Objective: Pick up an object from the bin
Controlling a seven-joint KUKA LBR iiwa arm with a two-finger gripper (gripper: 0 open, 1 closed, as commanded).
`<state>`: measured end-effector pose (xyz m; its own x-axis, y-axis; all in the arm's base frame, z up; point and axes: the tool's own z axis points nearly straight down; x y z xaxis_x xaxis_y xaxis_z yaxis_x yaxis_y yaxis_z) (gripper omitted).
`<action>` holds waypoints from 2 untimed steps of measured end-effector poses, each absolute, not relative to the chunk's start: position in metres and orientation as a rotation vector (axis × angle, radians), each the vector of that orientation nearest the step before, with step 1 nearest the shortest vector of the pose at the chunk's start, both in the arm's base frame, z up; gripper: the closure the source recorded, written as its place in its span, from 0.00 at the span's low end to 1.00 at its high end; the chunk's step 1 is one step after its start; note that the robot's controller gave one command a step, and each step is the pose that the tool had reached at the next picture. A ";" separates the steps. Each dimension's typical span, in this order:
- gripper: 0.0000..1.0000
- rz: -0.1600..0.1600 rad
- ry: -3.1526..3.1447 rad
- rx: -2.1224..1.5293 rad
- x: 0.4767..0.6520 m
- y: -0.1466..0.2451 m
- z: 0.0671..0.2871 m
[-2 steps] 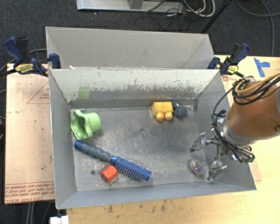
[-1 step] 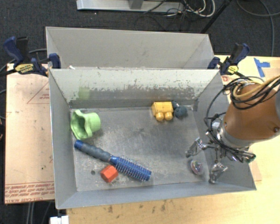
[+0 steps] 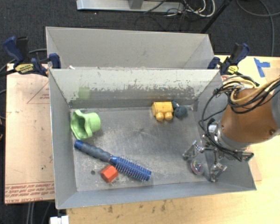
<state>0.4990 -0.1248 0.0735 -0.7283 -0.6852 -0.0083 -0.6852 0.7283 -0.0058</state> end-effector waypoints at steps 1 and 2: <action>0.00 -0.002 2.797 -1.420 0.502 -0.115 0.073; 1.00 -0.007 2.796 -1.422 0.503 -0.117 0.074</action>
Offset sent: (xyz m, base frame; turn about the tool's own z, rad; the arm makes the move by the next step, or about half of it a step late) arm 0.0002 0.0078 -0.0035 -0.1886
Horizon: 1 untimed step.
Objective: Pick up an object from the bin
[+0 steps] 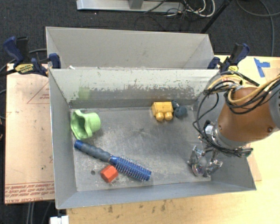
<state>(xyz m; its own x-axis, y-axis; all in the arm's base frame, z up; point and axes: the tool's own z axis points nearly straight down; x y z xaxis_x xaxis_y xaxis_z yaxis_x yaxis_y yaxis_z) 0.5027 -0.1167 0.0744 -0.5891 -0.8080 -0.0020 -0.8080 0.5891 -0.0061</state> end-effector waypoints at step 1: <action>1.00 -0.005 2.796 -1.416 0.505 -0.116 0.136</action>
Offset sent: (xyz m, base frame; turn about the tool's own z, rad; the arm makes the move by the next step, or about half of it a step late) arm -0.0001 0.0000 0.0579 0.0000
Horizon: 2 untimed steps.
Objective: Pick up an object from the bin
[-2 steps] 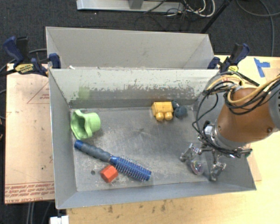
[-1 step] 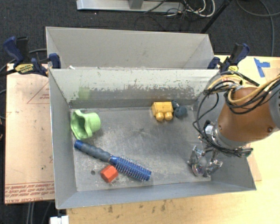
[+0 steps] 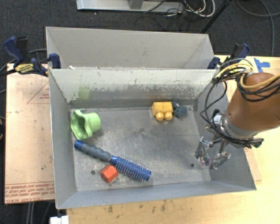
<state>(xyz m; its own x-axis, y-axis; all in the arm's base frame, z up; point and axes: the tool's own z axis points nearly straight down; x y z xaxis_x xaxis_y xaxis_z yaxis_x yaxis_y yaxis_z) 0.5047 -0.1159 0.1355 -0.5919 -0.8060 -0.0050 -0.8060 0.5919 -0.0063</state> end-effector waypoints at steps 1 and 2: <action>1.00 -0.002 2.801 -1.412 0.506 -0.115 0.167; 1.00 -0.003 2.803 -1.406 0.507 -0.114 0.198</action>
Offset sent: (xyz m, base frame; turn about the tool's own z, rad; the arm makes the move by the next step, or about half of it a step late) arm -0.0001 0.0001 0.0304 0.0000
